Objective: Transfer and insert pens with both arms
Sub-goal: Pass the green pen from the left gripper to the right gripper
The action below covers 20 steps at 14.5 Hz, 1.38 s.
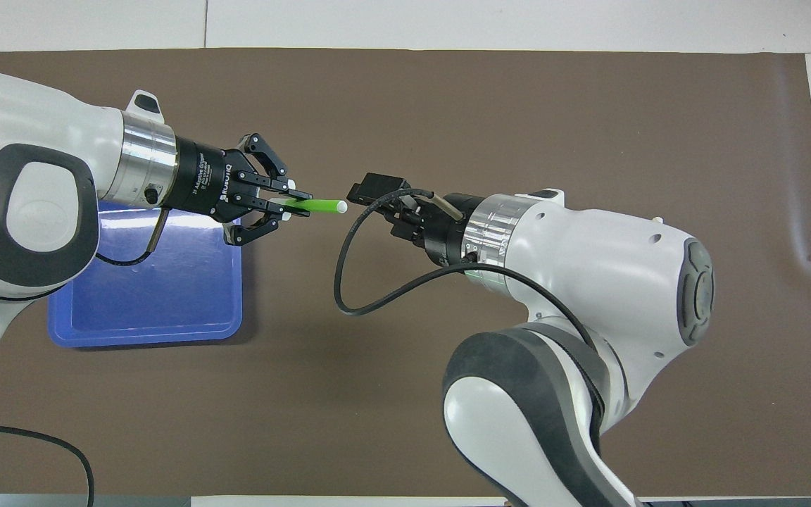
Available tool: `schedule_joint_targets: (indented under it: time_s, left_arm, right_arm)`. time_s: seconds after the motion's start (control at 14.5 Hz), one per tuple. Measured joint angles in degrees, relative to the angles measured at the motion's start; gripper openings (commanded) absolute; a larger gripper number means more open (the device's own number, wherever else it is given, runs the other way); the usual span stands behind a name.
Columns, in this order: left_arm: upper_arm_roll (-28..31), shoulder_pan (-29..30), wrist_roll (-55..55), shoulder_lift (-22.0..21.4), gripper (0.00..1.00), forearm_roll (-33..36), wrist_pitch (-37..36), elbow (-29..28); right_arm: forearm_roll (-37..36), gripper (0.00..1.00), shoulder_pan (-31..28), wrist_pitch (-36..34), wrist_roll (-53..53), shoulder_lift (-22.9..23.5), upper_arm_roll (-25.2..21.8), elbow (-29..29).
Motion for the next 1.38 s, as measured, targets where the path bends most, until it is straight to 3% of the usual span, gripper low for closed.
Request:
schedule_joint_targets:
  time_s: [0.55, 0.89, 1.38]
  left_arm:
    - [-0.1, -1.6, -3.9, -1.3, 0.00, -4.0, 2.4, -2.0]
    - [-0.2, -3.4, -4.4, -2.2, 0.00, -6.0, 5.7, -4.0]
    - [-0.2, -3.4, -4.6, -3.0, 0.00, -6.7, 6.6, -5.2]
  right_arm:
    - [0.0, 0.84, 1.1, 5.2, -0.9, 1.7, 0.0, -0.1]
    - [0.0, 0.77, 2.7, 6.7, -1.1, 2.9, 0.1, 0.7]
    - [0.0, 0.55, 2.8, 6.9, -1.2, 2.9, -0.1, 0.8]
